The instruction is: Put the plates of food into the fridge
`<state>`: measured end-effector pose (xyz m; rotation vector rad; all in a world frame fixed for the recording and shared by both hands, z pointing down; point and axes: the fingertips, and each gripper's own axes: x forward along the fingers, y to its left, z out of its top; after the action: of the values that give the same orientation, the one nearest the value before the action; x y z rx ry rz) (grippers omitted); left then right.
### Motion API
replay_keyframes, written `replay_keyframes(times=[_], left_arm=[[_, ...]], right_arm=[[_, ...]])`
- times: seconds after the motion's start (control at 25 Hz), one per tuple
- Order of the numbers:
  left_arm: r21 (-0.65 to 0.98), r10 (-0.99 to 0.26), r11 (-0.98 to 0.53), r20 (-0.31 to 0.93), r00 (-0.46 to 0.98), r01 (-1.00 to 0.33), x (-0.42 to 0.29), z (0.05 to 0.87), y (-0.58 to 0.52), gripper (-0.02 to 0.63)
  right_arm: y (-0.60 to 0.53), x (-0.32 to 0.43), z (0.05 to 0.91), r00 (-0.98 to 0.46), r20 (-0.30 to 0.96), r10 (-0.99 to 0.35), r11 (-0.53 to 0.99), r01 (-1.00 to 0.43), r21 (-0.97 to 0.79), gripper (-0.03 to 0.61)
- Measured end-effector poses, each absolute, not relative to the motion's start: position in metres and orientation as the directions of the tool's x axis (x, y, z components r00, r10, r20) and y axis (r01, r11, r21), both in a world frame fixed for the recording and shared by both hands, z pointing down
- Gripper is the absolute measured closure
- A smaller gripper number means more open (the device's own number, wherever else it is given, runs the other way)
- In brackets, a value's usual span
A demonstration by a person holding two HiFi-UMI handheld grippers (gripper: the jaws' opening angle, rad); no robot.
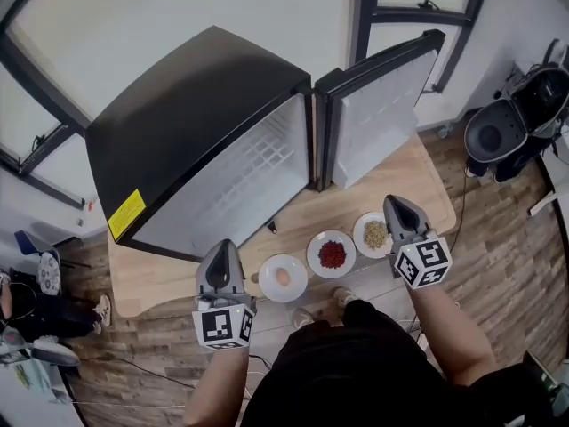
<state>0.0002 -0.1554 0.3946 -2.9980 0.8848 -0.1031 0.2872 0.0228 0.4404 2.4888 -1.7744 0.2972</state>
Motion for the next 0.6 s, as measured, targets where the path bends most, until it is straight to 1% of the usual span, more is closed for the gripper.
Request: replay_keyframes(times=[0.2,0.36,0.6], left_arm=[[-0.008,-0.427,-0.904,0.045,0.903,-0.427,0.038,0.402,-0.144,0.609],[0.027,-0.308,-0.951,0.028,0.951,-0.309,0.068,0.405,-0.13,0.609],[-0.045,-0.228,-0.973,0.047,0.973,-0.226,0.101,0.411,-0.111,0.609]], right_arm=[[0.068,0.295,0.455,0.407,0.215,-0.888,-0.43,-0.899,-0.076,0.557],[0.101,0.298,0.465,0.47,0.229,-0.852,-0.5,-0.861,-0.093,0.557],[0.133,0.299,0.495,0.525,0.265,-0.809,-0.569,-0.812,-0.128,0.557]])
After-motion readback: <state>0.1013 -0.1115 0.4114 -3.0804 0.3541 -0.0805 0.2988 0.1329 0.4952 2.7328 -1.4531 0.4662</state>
